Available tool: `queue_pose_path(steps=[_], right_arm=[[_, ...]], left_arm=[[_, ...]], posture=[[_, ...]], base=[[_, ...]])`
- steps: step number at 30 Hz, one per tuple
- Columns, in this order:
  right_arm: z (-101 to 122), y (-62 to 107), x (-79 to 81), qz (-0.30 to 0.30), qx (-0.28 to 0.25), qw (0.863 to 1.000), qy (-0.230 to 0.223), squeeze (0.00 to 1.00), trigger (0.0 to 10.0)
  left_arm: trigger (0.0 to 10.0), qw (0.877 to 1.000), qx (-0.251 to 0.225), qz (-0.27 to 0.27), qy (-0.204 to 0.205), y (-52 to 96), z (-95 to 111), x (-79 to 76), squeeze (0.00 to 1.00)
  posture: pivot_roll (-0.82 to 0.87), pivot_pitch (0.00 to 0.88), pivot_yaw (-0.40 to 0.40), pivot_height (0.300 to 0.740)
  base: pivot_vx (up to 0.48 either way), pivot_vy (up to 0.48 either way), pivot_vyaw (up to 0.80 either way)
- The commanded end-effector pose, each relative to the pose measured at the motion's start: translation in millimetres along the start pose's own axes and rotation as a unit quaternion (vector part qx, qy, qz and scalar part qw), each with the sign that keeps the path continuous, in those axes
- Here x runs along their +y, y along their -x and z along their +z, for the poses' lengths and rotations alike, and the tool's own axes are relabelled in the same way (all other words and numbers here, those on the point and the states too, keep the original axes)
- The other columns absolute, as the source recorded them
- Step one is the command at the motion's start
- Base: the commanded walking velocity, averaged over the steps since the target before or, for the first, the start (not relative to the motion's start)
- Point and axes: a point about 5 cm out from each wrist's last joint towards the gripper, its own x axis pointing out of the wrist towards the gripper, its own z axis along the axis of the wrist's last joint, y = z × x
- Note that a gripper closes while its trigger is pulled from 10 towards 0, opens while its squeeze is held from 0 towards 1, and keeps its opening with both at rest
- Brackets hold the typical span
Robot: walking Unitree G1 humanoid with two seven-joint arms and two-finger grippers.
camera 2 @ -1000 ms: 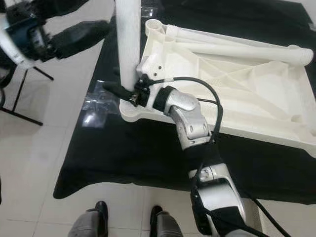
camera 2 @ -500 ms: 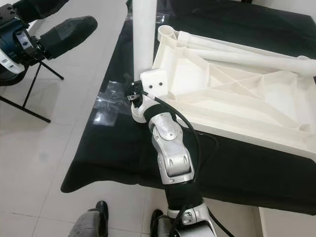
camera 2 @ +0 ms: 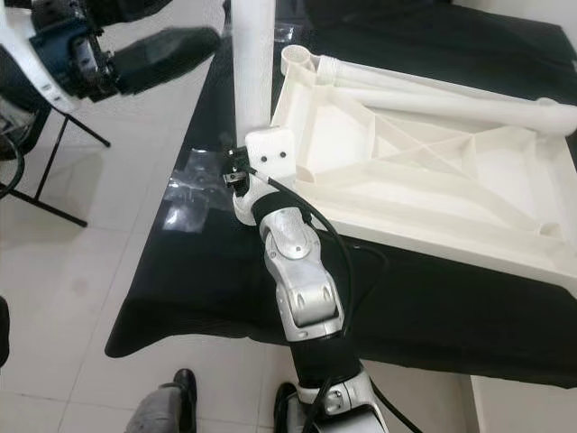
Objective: Building children table
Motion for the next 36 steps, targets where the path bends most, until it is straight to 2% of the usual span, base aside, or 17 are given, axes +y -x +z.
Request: queue_pose_path(steps=[1,4,6,11,16,17,18,19,21,27,31,36], right_arm=[[-55.8,15.2,5.5,-0.01,0.145,0.989,-0.029,0.0,10.0],[-52.0,13.7,9.2,-0.006,0.138,0.99,-0.033,0.0,10.0],[-51.7,13.5,9.4,-0.006,0.137,0.99,-0.034,0.0,10.0],[-48.4,11.1,11.1,-0.005,0.133,0.99,-0.034,0.0,10.0],[-47.2,10.1,12.2,-0.004,0.132,0.991,-0.036,0.0,10.0],[-46.8,9.7,12.6,-0.004,0.132,0.991,-0.037,0.0,10.0],[-46.8,9.7,12.6,-0.004,0.132,0.991,-0.037,0.0,10.0],[-46.6,9.4,13.0,-0.004,0.132,0.991,-0.038,0.0,10.0],[-46.3,9.0,13.3,-0.004,0.131,0.991,-0.039,0.0,10.0],[-47.3,7.7,8.8,-0.011,0.132,0.99,-0.037,0.0,10.0],[-46.0,7.0,8.0,-0.013,0.13,0.991,-0.036,0.0,10.0],[-45.8,7.4,8.2,-0.014,0.129,0.991,-0.037,0.0,10.0]], left_arm=[[10.0,0.999,-0.005,-0.036,0.001,-8.3,0.8,-4.2,0.0],[10.0,0.997,0.02,-0.077,0.003,-27.5,-10.6,0.6,0.0],[10.0,0.997,0.021,-0.08,0.002,-28.8,-11.4,1.2,0.0],[10.0,0.993,0.052,-0.104,0.021,-43.4,-21.8,9.6,0.0],[10.0,0.992,0.055,-0.112,0.032,-48.7,-23.7,14.3,0.0],[3.3,0.991,0.057,-0.113,0.032,-52.6,-24.6,18.3,0.0],[3.3,0.991,0.057,-0.113,0.032,-52.6,-24.6,18.3,0.0],[0.0,0.991,0.055,-0.117,0.037,-59.5,-22.4,18.5,0.0],[0.0,0.99,0.054,-0.127,0.038,-70.3,-17.3,16.3,0.0],[0.0,0.989,0.045,-0.133,0.047,-86.3,-13.3,12.5,0.0],[0.0,0.988,0.027,-0.133,0.073,-89.5,-10.9,12.7,0.0],[0.0,0.987,0.023,-0.138,0.082,-91.0,-10.6,15.6,0.0]], posture=[[0.11,0.34,-0.054,0.74],[0.1,0.337,-0.05,0.74],[0.1,0.337,-0.05,0.74],[0.11,0.332,-0.046,0.74],[0.11,0.331,-0.045,0.74],[0.11,0.33,-0.045,0.74],[0.11,0.33,-0.045,0.74],[0.11,0.329,-0.041,0.74],[0.11,0.332,-0.037,0.74],[0.09,0.33,-0.045,0.74],[0.08,0.325,-0.039,0.74],[0.08,0.321,-0.038,0.74]], base=[[0.0,0.0,0.0],[0.0,0.0,0.0],[0.0,0.0,0.0],[0.0,0.0,0.0],[0.0,0.0,0.0],[0.0,0.0,0.0],[0.0,0.0,0.0],[0.0,0.0,0.0],[0.0,0.0,0.0],[0.0,0.0,0.0],[0.0,0.0,0.0],[0.0,0.0,0.0]])
